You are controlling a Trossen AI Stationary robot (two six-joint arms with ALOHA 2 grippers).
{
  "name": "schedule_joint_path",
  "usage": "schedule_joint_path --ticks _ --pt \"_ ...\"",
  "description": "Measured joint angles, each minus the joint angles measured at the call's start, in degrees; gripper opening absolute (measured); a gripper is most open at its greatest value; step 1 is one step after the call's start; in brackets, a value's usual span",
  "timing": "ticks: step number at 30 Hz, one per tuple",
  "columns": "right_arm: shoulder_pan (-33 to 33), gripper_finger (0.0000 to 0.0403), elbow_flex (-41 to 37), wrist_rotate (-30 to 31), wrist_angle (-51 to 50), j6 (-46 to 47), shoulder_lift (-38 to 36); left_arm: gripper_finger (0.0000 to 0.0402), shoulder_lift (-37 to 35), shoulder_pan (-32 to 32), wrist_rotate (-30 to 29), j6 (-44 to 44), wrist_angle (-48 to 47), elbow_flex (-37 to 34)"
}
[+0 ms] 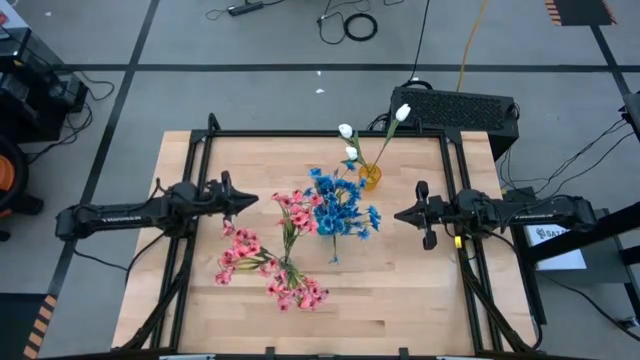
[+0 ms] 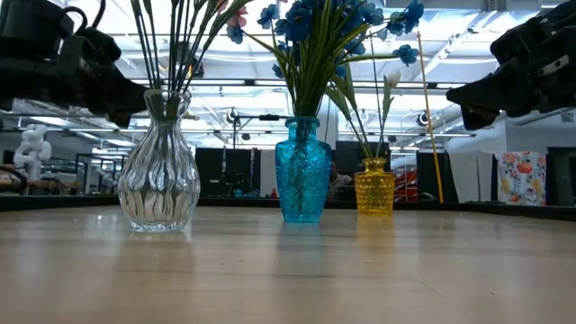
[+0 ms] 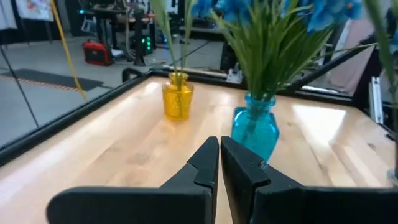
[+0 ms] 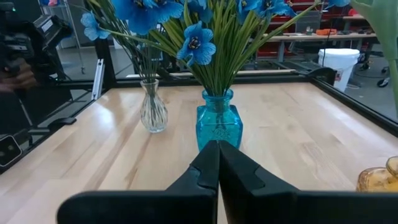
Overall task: Sort flowers into vase by color
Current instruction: Return to Home Position
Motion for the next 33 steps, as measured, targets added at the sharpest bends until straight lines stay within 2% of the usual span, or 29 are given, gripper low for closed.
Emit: schedule_joint_path --ticks 5,8,12,17,27,33 --pt "0.00 0.0000 0.00 0.02 0.09 -1.04 -0.02 0.0024 -4.68 -1.59 -1.92 0.87 -0.22 0.00" --pt "0.00 0.0000 0.00 0.02 0.79 -1.43 -0.02 0.0024 -8.34 -2.50 -2.26 0.19 -4.11 0.00" --pt "0.00 0.0000 0.02 0.27 1.55 -2.11 -0.04 0.0024 -13.00 -4.61 -5.59 -0.50 -10.09 0.00" --pt "0.00 0.0000 0.02 0.31 1.51 -2.13 -0.02 0.0024 -17.18 -7.21 -7.70 1.01 -11.52 -0.02" --pt "0.00 0.0000 0.02 0.29 3.96 -2.84 -0.39 0.0024 -17.19 -8.09 -9.01 1.49 -11.49 -0.02" --pt "-0.70 0.0000 0.04 0.84 5.37 -5.46 -4.17 0.0024 -17.19 -8.06 -9.12 2.37 -11.57 -0.02"
